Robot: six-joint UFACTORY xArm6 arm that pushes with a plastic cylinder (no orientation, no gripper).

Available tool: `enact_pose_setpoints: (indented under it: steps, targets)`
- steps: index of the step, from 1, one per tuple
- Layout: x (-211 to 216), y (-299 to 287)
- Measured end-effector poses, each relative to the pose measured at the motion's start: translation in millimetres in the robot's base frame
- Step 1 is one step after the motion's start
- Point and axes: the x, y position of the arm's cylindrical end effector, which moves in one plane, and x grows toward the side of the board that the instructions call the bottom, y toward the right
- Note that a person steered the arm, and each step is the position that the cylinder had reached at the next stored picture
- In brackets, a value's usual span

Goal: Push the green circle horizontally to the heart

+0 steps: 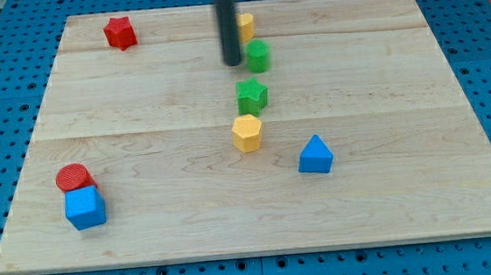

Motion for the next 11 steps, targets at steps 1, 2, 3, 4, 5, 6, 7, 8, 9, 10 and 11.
enact_pose_setpoints:
  steps: [1, 2, 3, 4, 5, 6, 7, 8, 9, 10, 11]
  targets:
    - [0.9, 58.2]
    - [-21.1, 151.7]
    - [-10.6, 168.5]
    - [6.4, 196.4]
    - [-4.7, 247.5]
    - [-49.7, 226.5]
    - [-37.3, 219.7]
    - [-9.2, 205.1]
    - [-38.3, 157.3]
    - [-19.4, 155.0]
    - [8.3, 154.1]
